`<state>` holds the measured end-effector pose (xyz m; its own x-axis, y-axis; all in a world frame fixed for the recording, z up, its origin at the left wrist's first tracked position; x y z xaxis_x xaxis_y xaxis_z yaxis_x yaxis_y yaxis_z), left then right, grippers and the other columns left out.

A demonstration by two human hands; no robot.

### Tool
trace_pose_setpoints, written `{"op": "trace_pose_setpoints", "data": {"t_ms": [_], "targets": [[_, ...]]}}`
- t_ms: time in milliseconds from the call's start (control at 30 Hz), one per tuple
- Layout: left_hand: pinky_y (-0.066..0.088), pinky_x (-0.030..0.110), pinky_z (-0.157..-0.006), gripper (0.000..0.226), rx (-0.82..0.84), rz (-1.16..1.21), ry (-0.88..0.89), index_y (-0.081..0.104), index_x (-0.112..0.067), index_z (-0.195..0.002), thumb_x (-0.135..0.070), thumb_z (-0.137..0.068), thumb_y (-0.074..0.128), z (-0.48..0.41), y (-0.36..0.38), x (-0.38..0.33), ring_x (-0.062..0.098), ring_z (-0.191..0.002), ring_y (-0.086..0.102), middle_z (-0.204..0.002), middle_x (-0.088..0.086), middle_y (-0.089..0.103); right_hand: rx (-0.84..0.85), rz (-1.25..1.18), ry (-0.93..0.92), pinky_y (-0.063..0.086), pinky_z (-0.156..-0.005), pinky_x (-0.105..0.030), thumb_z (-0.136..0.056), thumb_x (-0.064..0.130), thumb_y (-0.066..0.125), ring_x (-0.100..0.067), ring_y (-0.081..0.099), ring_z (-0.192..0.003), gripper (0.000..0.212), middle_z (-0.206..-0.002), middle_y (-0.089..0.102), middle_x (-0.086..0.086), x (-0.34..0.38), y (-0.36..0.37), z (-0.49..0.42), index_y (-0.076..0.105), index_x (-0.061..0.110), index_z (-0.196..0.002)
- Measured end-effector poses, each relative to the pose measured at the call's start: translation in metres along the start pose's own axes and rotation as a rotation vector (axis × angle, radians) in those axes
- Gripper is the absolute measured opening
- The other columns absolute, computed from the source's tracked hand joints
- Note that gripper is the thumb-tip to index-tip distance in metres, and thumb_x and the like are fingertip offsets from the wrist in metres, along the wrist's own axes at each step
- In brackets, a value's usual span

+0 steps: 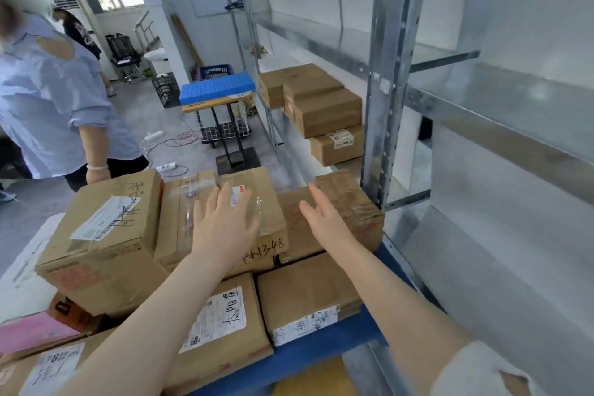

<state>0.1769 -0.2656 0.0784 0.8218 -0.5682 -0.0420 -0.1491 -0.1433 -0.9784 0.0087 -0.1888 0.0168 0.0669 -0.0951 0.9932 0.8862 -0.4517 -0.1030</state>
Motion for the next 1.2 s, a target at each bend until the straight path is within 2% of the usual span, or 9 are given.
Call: {"op": "trace_pose_setpoints", "data": {"t_ms": [167, 267, 367, 533, 733, 867, 1000, 1100, 1200], "targets": [[0.025, 0.054, -0.111, 0.056, -0.021, 0.163, 0.369, 0.034, -0.024, -0.144, -0.045, -0.093, 0.042, 0.003, -0.021, -0.118, 0.035, -0.139, 0.027, -0.153, 0.014, 0.028, -0.313, 0.105, -0.025, 0.024, -0.098, -0.021, -0.093, 0.048, 0.045, 0.001, 0.029, -0.127, 0.052, -0.144, 0.032, 0.021, 0.014, -0.1, 0.109, 0.026, 0.05, -0.141], [0.044, 0.059, -0.092, 0.047, -0.06, 0.361, 0.711, 0.049, -0.014, -0.132, -0.035, -0.09, 0.05, 0.047, -0.019, -0.217, 0.044, -0.12, 0.048, -0.139, 0.018, 0.046, -0.581, 0.246, -0.016, 0.016, -0.103, -0.013, -0.095, 0.039, 0.048, -0.003, 0.022, -0.139, 0.054, -0.155, 0.022, 0.012, 0.008, -0.168, 0.202, 0.027, 0.039, -0.145], [0.049, 0.058, -0.077, 0.047, -0.016, 0.488, 0.965, 0.057, -0.009, -0.122, -0.032, -0.081, 0.048, 0.118, -0.011, -0.307, 0.047, -0.104, 0.057, -0.13, 0.019, 0.052, -0.852, 0.332, 0.037, 0.015, -0.111, -0.019, -0.095, 0.035, 0.049, -0.003, 0.019, -0.141, 0.054, -0.156, 0.021, 0.011, -0.007, -0.22, 0.316, 0.03, 0.037, -0.145], [0.044, 0.054, -0.093, 0.045, 0.141, 0.541, 1.218, 0.051, -0.018, -0.131, -0.032, -0.088, 0.057, 0.255, 0.002, -0.41, 0.038, -0.12, 0.05, -0.142, 0.011, 0.044, -1.265, 0.437, 0.225, 0.023, -0.109, -0.021, -0.096, 0.024, 0.05, -0.011, 0.029, -0.138, 0.052, -0.152, 0.031, 0.002, -0.033, -0.258, 0.517, 0.034, 0.026, -0.145], [0.038, 0.045, -0.1, 0.059, 0.339, 0.464, 1.407, 0.032, -0.027, -0.144, -0.047, -0.09, 0.047, 0.405, 0.003, -0.463, 0.03, -0.131, 0.039, -0.152, 0.004, 0.028, -1.548, 0.482, 0.411, 0.03, -0.096, -0.022, -0.093, 0.021, 0.05, -0.019, 0.035, -0.133, 0.049, -0.145, 0.039, -0.002, -0.051, -0.254, 0.709, 0.04, 0.025, -0.14], [0.032, 0.04, -0.105, 0.062, 0.421, 0.424, 1.464, 0.023, -0.031, -0.147, -0.051, -0.092, 0.041, 0.489, 0.001, -0.478, 0.025, -0.136, 0.031, -0.155, 0.001, 0.02, -1.631, 0.514, 0.468, 0.035, -0.096, -0.025, -0.088, 0.019, 0.052, -0.016, 0.043, -0.127, 0.049, -0.141, 0.043, 0.003, -0.071, -0.25, 0.794, 0.047, 0.027, -0.136], [0.032, 0.04, -0.107, 0.059, 0.548, 0.421, 1.491, 0.019, -0.033, -0.147, -0.052, -0.094, 0.036, 0.571, 0.012, -0.488, 0.023, -0.138, 0.029, -0.157, -0.002, 0.014, -1.498, 0.499, 0.612, 0.045, -0.091, -0.031, -0.092, 0.025, 0.049, -0.013, 0.057, -0.107, 0.052, -0.151, 0.031, 0.005, -0.112, -0.253, 0.845, 0.038, 0.035, -0.141], [0.031, 0.041, -0.108, 0.057, 0.621, 0.417, 1.473, 0.015, -0.037, -0.147, -0.054, -0.095, 0.031, 0.621, 0.023, -0.501, 0.023, -0.14, 0.026, -0.159, -0.006, 0.006, -1.309, 0.644, 0.709, 0.029, -0.111, -0.039, -0.093, 0.026, 0.048, -0.025, 0.029, -0.138, 0.053, -0.156, 0.022, -0.001, -0.133, -0.26, 0.857, 0.034, 0.032, -0.144], [0.033, 0.045, -0.11, 0.056, 0.707, 0.477, 1.418, 0.012, -0.041, -0.147, -0.054, -0.096, 0.03, 0.653, 0.03, -0.517, 0.023, -0.141, 0.026, -0.159, -0.011, 0.0, -1.244, 0.627, 0.703, 0.023, -0.113, -0.038, -0.093, 0.023, 0.047, -0.025, 0.015, -0.144, 0.054, -0.158, 0.012, -0.003, -0.14, -0.269, 0.863, 0.033, 0.03, -0.145]]}}
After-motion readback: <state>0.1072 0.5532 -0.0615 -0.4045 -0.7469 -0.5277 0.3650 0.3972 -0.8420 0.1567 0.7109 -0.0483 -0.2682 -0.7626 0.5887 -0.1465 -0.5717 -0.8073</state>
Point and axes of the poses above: each hand's wrist, its own z-axis away from the middle knuckle, its own y-axis out of the palm, x = y × z, the point moved 3 cm from there along -z, towards the middle knuckle
